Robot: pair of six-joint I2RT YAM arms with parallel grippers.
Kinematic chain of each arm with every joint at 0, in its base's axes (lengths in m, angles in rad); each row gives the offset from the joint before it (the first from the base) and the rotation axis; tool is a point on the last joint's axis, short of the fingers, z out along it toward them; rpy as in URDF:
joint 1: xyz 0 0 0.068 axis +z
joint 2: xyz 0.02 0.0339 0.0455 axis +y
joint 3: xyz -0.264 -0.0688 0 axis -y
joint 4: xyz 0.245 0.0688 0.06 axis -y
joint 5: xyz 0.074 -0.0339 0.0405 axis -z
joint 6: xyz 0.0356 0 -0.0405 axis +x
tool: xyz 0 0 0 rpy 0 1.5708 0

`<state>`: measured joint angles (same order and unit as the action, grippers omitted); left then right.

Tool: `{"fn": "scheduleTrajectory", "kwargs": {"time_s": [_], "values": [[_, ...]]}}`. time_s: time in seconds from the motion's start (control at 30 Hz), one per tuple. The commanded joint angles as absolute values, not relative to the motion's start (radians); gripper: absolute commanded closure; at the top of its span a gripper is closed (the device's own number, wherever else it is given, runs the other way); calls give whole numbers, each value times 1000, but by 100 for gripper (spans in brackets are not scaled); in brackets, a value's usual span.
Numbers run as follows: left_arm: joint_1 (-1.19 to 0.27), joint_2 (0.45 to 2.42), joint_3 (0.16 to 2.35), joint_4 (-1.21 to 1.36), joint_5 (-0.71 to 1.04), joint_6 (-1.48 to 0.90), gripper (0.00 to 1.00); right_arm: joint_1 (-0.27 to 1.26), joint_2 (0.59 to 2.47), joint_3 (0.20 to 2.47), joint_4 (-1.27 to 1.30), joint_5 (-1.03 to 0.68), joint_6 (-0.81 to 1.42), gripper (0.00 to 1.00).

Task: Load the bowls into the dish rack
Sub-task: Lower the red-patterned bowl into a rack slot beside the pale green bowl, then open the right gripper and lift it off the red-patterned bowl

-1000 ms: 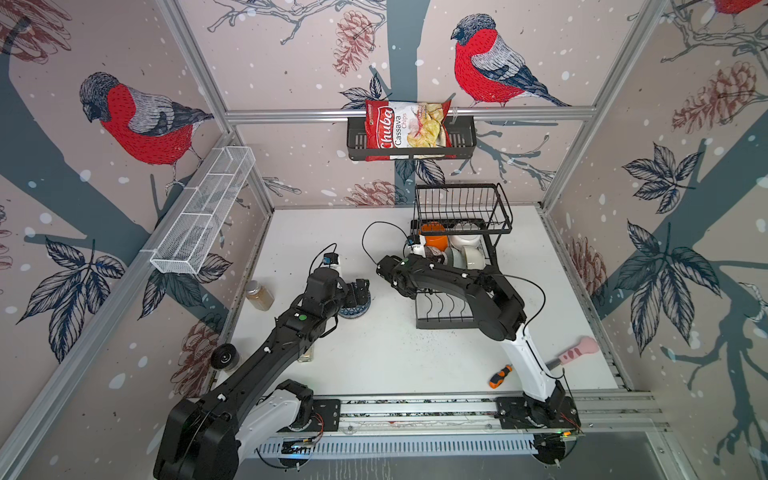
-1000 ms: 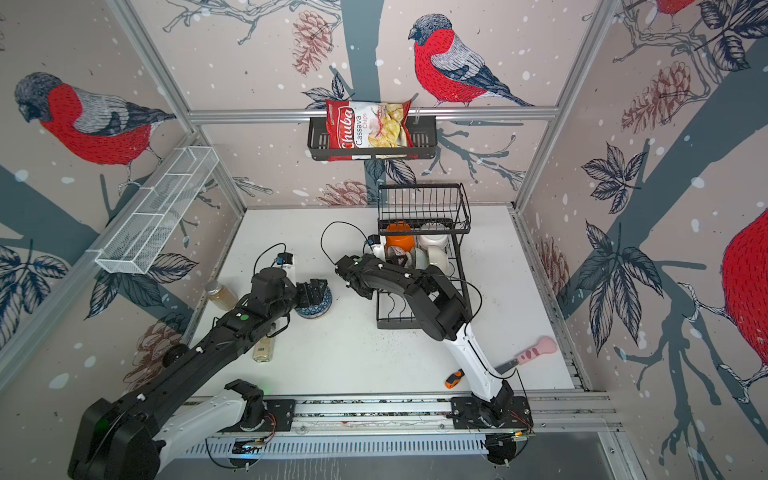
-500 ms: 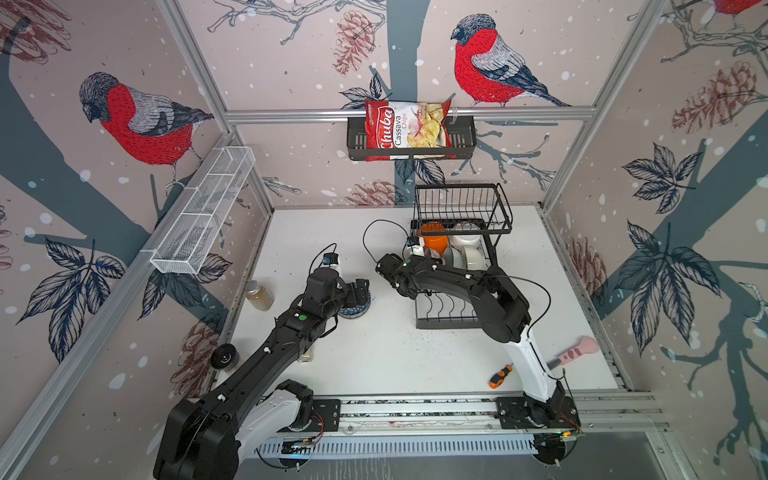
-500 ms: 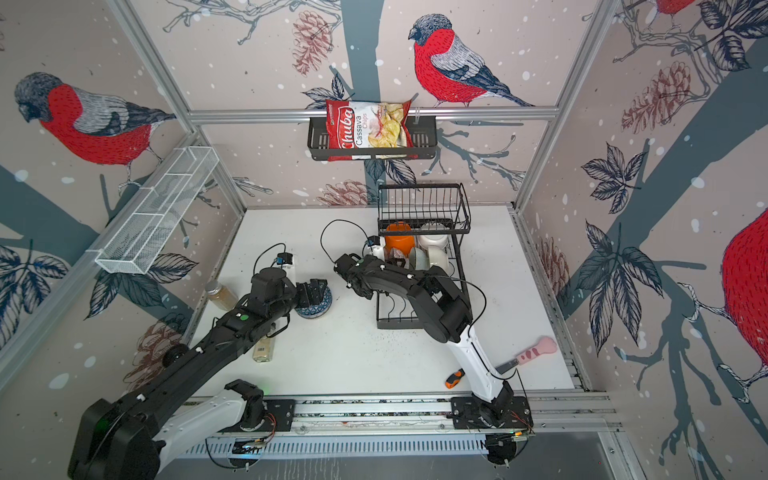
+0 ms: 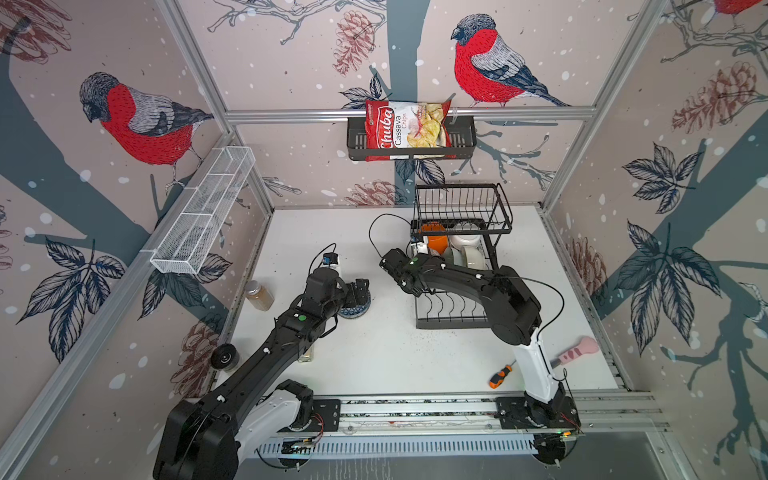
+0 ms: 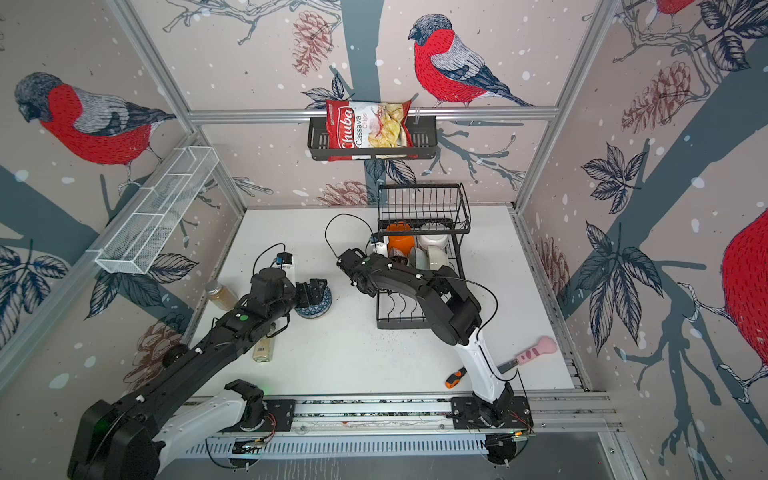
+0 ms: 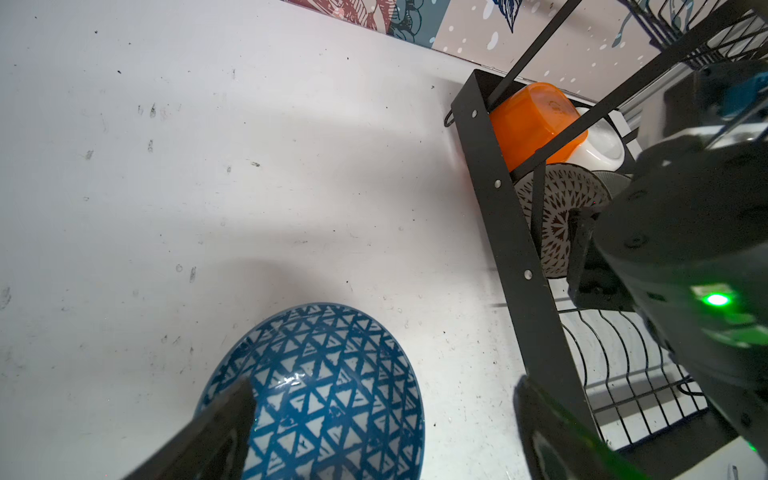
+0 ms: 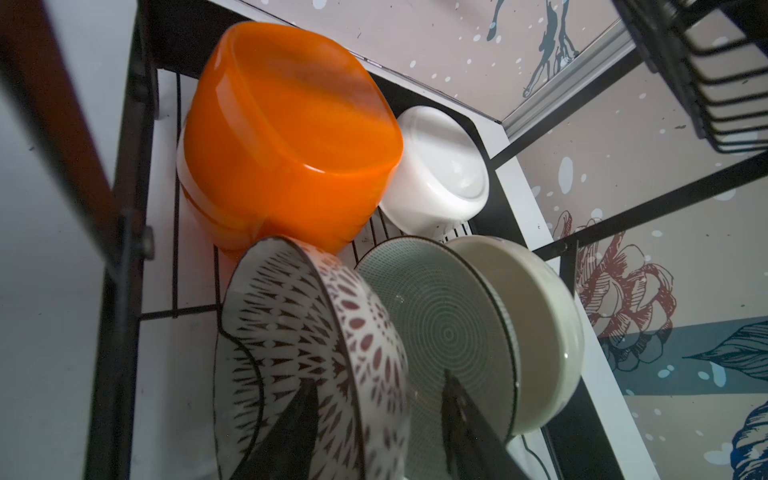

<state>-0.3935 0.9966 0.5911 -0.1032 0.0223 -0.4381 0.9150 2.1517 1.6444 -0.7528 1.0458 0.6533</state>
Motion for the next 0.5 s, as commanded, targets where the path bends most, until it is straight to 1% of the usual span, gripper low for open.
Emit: {"fn": "scheduleTrajectory", "kwargs": {"time_s": [0.0, 0.27, 0.47], "values": [[-392, 992, 593, -93, 15, -437, 4, 914, 2120, 1629, -710, 1033, 633, 50], [-390, 989, 594, -102, 0, -440, 4, 919, 2019, 1550, -611, 975, 578, 47], [-391, 997, 597, -107, -9, -445, 4, 918, 1947, 1477, -512, 916, 519, 40]]}}
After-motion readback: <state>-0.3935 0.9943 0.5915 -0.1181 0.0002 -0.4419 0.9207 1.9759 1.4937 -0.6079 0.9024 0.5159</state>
